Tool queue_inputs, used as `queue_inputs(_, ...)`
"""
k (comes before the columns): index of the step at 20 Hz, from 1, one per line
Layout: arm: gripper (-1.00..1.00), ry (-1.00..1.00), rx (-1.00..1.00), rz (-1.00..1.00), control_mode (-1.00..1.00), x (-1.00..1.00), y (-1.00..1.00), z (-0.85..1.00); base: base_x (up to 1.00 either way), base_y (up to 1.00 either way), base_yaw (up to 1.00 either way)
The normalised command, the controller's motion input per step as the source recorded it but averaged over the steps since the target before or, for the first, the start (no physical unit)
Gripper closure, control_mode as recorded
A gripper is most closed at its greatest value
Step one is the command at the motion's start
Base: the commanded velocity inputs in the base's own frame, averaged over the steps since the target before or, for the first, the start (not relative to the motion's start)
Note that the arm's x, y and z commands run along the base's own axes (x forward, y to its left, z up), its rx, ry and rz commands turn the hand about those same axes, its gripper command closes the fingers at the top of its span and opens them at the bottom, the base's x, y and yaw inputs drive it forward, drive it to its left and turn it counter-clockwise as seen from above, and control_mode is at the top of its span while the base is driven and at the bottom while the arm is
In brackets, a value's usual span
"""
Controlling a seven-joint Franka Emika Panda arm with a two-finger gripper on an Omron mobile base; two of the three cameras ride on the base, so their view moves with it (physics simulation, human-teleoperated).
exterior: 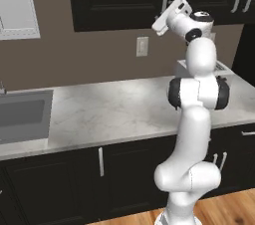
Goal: Open the cabinet and move the ladle to the pot. Then close the cabinet.
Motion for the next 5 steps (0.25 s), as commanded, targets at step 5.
queue_inputs(5, -1.00, 0.37, 0.09, 0.23, -1.00, 0.92, -0.25, 0.96, 0.00, 0.00, 0.00)
